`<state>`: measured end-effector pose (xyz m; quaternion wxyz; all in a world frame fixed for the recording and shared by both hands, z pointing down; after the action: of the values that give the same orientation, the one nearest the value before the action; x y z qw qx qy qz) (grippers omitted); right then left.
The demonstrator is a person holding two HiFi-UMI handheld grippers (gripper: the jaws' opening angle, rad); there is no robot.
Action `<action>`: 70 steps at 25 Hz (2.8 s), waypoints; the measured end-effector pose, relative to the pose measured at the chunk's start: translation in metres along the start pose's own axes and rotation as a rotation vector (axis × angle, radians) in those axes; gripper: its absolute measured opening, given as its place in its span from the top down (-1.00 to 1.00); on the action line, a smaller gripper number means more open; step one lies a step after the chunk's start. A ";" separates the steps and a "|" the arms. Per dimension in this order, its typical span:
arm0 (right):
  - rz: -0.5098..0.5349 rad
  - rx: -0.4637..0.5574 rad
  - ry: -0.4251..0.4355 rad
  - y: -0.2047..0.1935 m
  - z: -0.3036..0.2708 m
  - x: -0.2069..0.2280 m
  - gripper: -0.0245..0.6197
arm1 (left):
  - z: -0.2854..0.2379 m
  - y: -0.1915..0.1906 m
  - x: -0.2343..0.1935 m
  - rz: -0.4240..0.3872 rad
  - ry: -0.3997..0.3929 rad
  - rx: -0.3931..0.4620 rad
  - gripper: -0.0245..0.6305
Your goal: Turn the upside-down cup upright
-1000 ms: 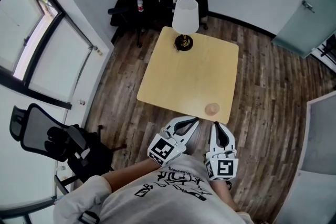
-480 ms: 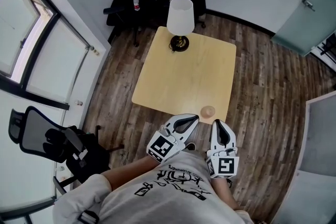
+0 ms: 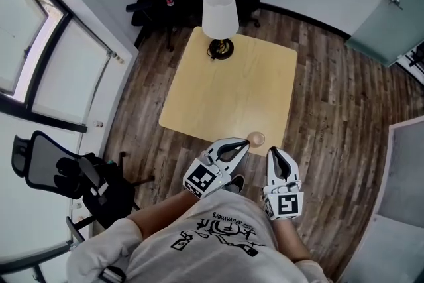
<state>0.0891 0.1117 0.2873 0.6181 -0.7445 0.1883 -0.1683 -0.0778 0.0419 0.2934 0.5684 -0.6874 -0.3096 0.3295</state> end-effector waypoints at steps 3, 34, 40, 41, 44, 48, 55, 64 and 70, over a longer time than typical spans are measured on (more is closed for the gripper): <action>0.001 0.013 0.022 -0.015 -0.005 0.007 0.84 | -0.007 -0.013 -0.001 -0.018 -0.047 0.007 0.89; -0.015 -0.137 0.046 -0.233 -0.071 0.027 -0.01 | -0.067 -0.188 -0.043 0.055 -0.100 -0.162 0.89; -0.002 -0.169 0.042 -0.247 -0.084 0.024 -0.09 | -0.074 -0.202 -0.046 0.065 -0.112 -0.176 0.89; 0.000 -0.175 0.041 -0.249 -0.086 0.024 -0.10 | -0.075 -0.203 -0.046 0.065 -0.114 -0.176 0.89; 0.003 -0.189 0.036 -0.253 -0.092 0.024 -0.11 | -0.077 -0.206 -0.047 0.068 -0.117 -0.180 0.89; 0.002 -0.196 0.029 -0.257 -0.098 0.027 -0.12 | -0.077 -0.210 -0.049 0.071 -0.119 -0.184 0.89; -0.005 -0.205 0.021 -0.263 -0.107 0.032 -0.12 | -0.077 -0.217 -0.052 0.084 -0.119 -0.193 0.89; -0.018 -0.210 0.030 -0.264 -0.110 0.034 -0.12 | -0.077 -0.221 -0.049 0.087 -0.122 -0.206 0.89; -0.052 -0.217 0.026 -0.262 -0.107 0.035 -0.12 | -0.075 -0.220 -0.047 0.088 -0.124 -0.209 0.89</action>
<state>0.0867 0.0461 0.5647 0.5269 -0.8094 0.1939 -0.1725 -0.0567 -0.0030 0.5254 0.4586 -0.7339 -0.3464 0.3621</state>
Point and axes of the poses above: the fingertips, and each gripper's own axes: z backward along the fingers, x to its right, y out of its top, the point moved 9 cm from there along z, backward along the fingers, and after that the axes turned 10 degrees about y, right-handed, at the moved point
